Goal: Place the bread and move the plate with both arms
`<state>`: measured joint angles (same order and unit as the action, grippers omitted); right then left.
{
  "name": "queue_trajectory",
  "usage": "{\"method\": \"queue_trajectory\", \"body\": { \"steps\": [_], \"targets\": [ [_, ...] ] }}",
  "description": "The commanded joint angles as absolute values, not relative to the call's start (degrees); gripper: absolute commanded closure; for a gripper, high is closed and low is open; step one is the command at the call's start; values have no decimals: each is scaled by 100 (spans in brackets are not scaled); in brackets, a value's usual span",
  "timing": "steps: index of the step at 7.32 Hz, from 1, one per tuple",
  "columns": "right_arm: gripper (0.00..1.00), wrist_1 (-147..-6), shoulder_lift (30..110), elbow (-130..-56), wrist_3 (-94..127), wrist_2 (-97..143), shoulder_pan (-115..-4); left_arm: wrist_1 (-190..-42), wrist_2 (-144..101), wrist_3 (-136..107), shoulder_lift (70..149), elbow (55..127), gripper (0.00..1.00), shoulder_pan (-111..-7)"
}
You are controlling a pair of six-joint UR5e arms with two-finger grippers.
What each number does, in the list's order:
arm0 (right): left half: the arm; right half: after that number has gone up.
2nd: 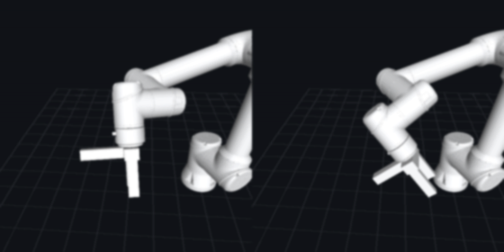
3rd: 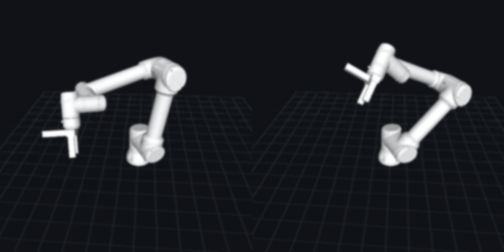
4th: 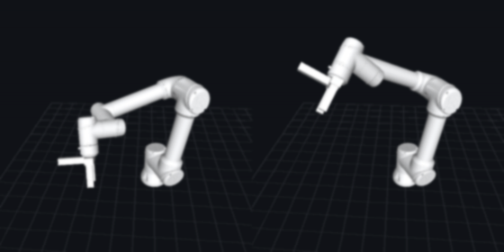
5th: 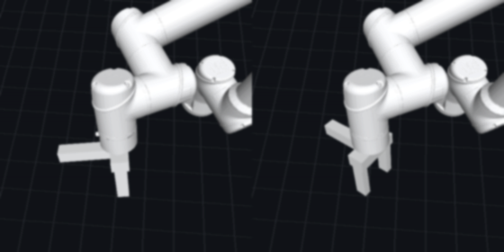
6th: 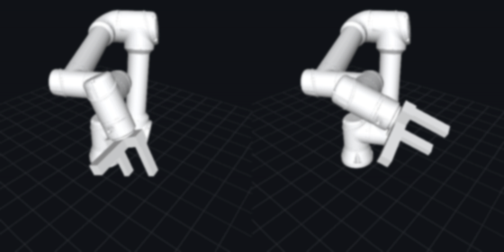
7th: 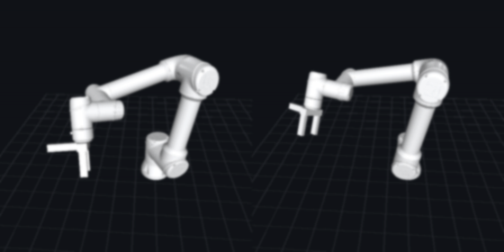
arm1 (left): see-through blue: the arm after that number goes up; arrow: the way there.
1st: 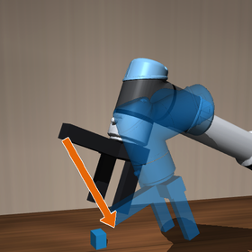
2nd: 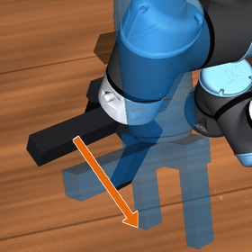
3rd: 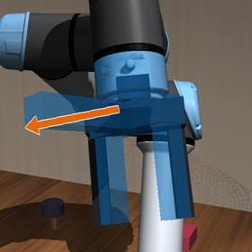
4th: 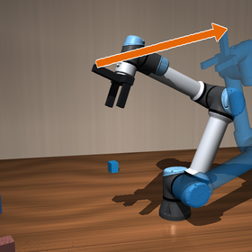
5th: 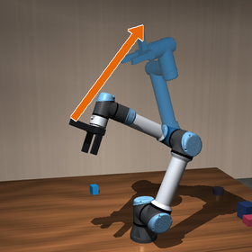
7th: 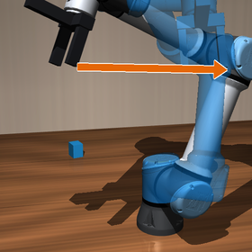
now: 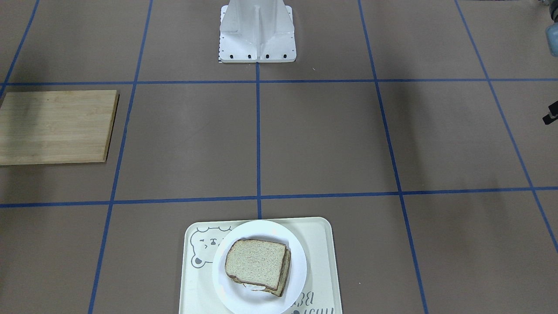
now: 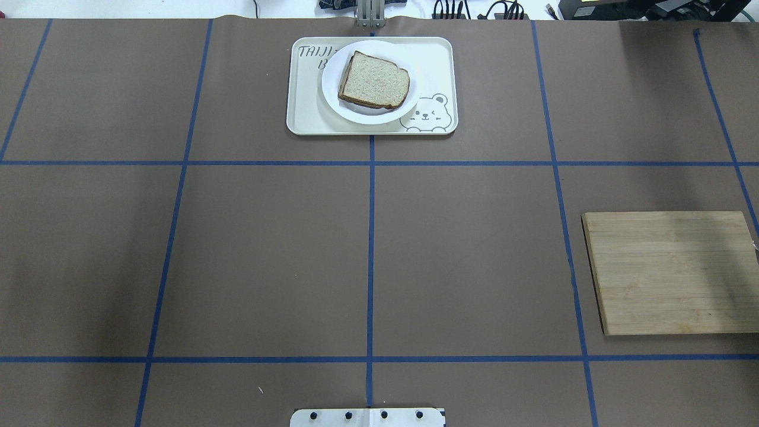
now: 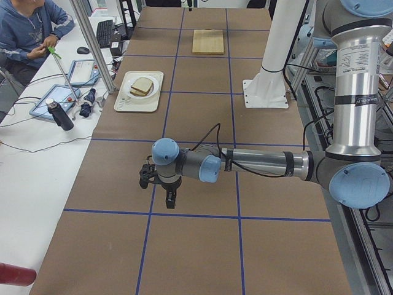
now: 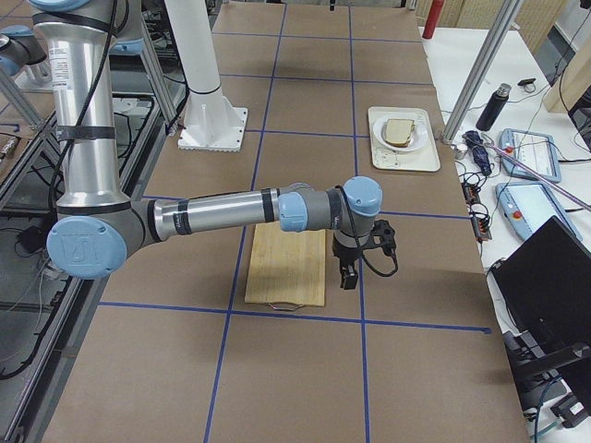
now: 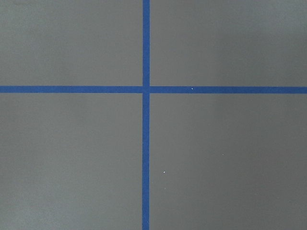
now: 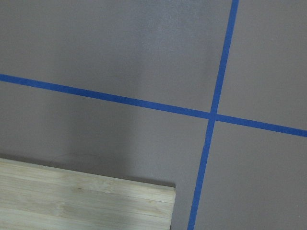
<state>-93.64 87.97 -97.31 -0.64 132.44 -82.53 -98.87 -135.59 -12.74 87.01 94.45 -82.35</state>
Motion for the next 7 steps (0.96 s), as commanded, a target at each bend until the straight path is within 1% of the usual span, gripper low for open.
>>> {"method": "queue_trajectory", "body": {
  "steps": [1, 7],
  "targets": [
    [0, -9352, 8798, -9721, -70, 13245, -8253, -9879, -13579, -1274, 8701, 9439, 2, -8235],
    [0, -9352, 8780, -9729, -62, 13236, -8244, -9905, -13588, -1274, 8710, 9518, 2, -8235]
  ]
}}
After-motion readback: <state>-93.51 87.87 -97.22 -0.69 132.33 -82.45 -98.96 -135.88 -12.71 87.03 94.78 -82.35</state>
